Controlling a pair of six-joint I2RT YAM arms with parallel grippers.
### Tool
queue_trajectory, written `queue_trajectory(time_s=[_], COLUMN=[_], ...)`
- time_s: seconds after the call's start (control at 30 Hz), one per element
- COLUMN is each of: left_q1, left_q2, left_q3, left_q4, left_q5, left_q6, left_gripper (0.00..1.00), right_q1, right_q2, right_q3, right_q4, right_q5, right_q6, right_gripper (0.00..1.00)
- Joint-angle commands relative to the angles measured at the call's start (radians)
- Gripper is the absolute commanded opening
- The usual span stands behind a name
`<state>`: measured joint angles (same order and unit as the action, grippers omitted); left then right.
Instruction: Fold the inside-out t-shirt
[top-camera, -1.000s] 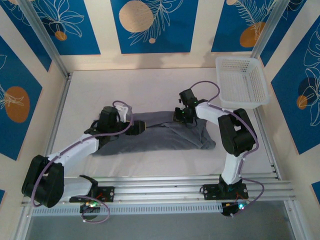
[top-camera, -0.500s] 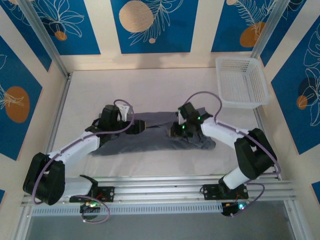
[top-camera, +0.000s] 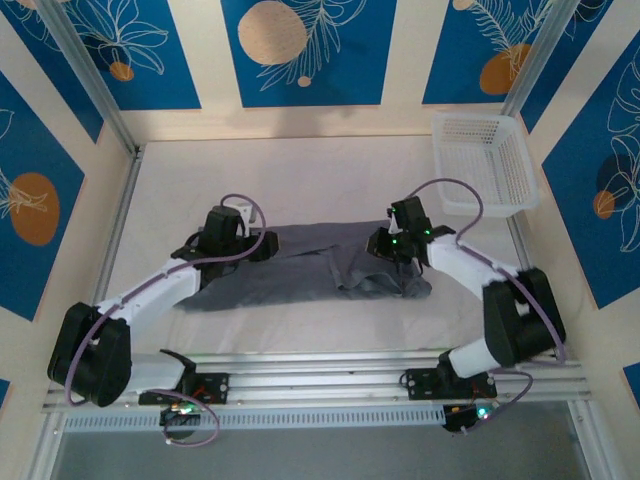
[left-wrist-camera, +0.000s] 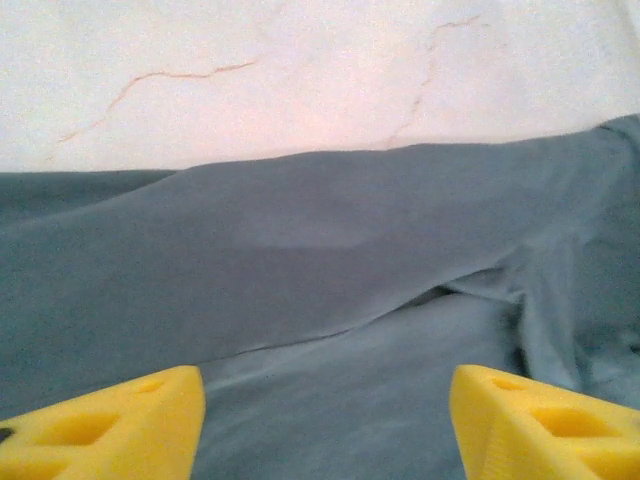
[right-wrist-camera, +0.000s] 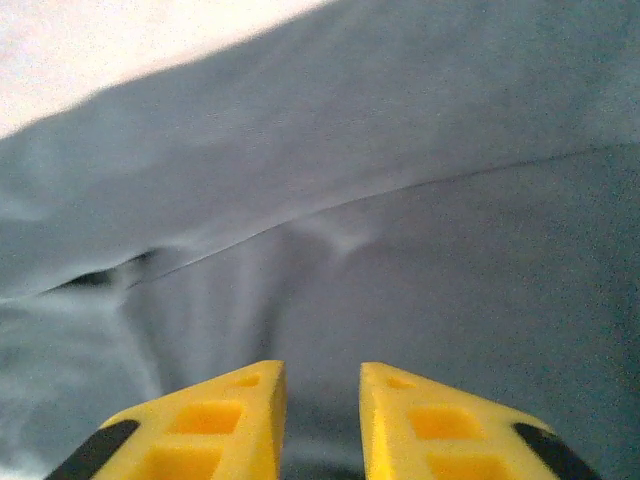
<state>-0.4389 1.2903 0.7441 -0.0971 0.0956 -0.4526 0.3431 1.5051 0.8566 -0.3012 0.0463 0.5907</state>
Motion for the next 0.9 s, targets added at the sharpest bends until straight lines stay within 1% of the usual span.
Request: queue_trajectory(time_s=[0.0, 0.03, 0.1, 0.17, 0.23, 0.3, 0.37, 0.43, 0.47, 0.5, 0.53, 0.57, 0.6, 0.63, 0.7, 0.8, 0.87], left_q1=[-0.008, -0.008, -0.008, -0.008, -0.008, -0.008, -0.008, -0.007, -0.007, -0.007, -0.007, -0.008, -0.008, -0.008, -0.008, -0.006, -0.006], left_q2=[-0.031, -0.037, -0.046, -0.048, -0.049, -0.043, -0.033, -0.017, -0.006, 0.006, 0.017, 0.033, 0.051, 0.076, 0.127, 0.209, 0.266], left_q3=[-0.013, -0.014, -0.009, -0.007, -0.012, -0.015, -0.021, -0.017, -0.010, -0.001, 0.007, 0.018, 0.030, 0.047, 0.073, 0.122, 0.163], left_q4=[-0.065, -0.081, -0.126, -0.152, -0.150, -0.137, -0.115, -0.107, -0.117, -0.131, -0.148, -0.172, -0.195, -0.225, -0.253, -0.304, -0.316], left_q5=[-0.090, -0.100, -0.139, -0.165, -0.166, -0.154, -0.146, -0.145, -0.154, -0.170, -0.190, -0.217, -0.240, -0.264, -0.279, -0.330, -0.368], left_q6=[-0.046, -0.050, -0.054, -0.055, -0.055, -0.062, -0.076, -0.091, -0.101, -0.114, -0.130, -0.150, -0.166, -0.187, -0.207, -0.256, -0.259], left_gripper=[0.59, 0.58, 0.58, 0.58, 0.58, 0.58, 0.58, 0.58, 0.56, 0.51, 0.42, 0.27, 0.09, 0.00, 0.00, 0.00, 0.00], right_q1=[0.051, 0.075, 0.133, 0.183, 0.220, 0.234, 0.230, 0.216, 0.207, 0.196, 0.185, 0.171, 0.155, 0.133, 0.083, 0.024, -0.001], right_q2=[0.108, 0.116, 0.096, 0.045, -0.012, -0.070, -0.112, -0.144, -0.164, -0.190, -0.214, -0.245, -0.267, -0.281, -0.264, -0.180, -0.118], right_q3=[0.042, 0.040, 0.007, -0.064, -0.158, -0.252, -0.324, -0.323, -0.297, -0.269, -0.253, -0.244, -0.246, -0.251, -0.227, -0.155, -0.124], right_q4=[-0.066, -0.080, -0.109, -0.116, -0.096, -0.084, -0.049, -0.077, -0.119, -0.157, -0.171, -0.167, -0.141, -0.106, -0.075, -0.116, -0.126], right_q5=[-0.044, -0.060, -0.065, -0.060, -0.071, -0.048, -0.048, -0.039, -0.018, 0.007, 0.025, 0.044, 0.061, 0.073, 0.082, 0.131, 0.131], right_q6=[-0.072, -0.076, -0.071, -0.017, 0.050, 0.127, 0.169, 0.162, 0.148, 0.136, 0.128, 0.124, 0.122, 0.123, 0.109, 0.068, 0.033], right_gripper=[0.17, 0.14, 0.12, 0.13, 0.13, 0.14, 0.14, 0.14, 0.14, 0.15, 0.16, 0.17, 0.16, 0.17, 0.16, 0.16, 0.16])
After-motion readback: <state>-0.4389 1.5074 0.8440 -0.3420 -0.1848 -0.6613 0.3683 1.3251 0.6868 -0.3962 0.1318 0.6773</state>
